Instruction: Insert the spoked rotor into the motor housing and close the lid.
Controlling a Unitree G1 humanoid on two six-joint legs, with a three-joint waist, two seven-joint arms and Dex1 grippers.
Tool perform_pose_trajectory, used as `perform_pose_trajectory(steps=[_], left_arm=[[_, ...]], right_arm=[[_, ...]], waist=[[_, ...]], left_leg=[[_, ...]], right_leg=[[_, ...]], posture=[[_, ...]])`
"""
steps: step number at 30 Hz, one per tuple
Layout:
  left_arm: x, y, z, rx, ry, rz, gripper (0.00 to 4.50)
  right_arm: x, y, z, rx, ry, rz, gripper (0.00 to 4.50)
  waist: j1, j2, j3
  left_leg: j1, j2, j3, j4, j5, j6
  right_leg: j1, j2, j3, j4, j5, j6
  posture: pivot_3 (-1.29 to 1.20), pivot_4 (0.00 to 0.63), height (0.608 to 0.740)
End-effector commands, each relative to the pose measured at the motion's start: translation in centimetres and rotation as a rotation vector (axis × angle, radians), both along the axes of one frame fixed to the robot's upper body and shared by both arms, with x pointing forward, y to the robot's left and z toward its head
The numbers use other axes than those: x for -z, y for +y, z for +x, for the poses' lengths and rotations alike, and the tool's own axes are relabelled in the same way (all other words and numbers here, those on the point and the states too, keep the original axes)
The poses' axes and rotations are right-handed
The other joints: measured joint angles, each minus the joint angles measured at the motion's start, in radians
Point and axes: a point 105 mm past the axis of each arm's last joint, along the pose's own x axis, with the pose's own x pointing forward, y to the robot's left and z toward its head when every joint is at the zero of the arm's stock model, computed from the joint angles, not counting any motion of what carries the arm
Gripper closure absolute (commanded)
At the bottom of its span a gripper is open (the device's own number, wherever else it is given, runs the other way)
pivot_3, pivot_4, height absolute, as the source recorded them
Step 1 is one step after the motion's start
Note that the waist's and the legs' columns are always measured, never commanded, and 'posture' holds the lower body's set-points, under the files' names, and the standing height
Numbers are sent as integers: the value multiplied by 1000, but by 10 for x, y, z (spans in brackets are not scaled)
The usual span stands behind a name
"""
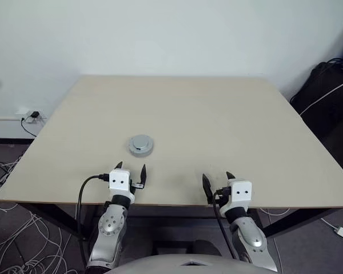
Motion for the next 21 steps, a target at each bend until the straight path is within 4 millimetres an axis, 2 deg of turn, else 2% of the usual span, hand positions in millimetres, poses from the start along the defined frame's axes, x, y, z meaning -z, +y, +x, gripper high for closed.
perform_pose_trajectory(steps=[1, 11, 21], left_arm=[[-8, 1, 4, 11, -44, 11, 18], [-3, -7, 4, 41, -22, 45, 18], [1, -3, 4, -1, -11, 60, 18]], right_arm=[[-10, -4, 6, 25, -49, 3, 0], [-5, 2, 8, 6, -27, 22, 0], [-5, 2, 10, -12, -26, 14, 0]], waist=[[0, 0, 0], [0, 0, 0], [0, 0, 0]], left_leg=[[0, 0, 0, 0, 0, 0], [0, 0, 0, 0, 0, 0], [0, 0, 0, 0, 0, 0]], right_leg=[[0, 0, 0, 0, 0, 0], [0, 0, 0, 0, 0, 0], [0, 0, 0, 0, 0, 0]], posture=[[0, 0, 740], [0, 0, 740], [0, 0, 740]])
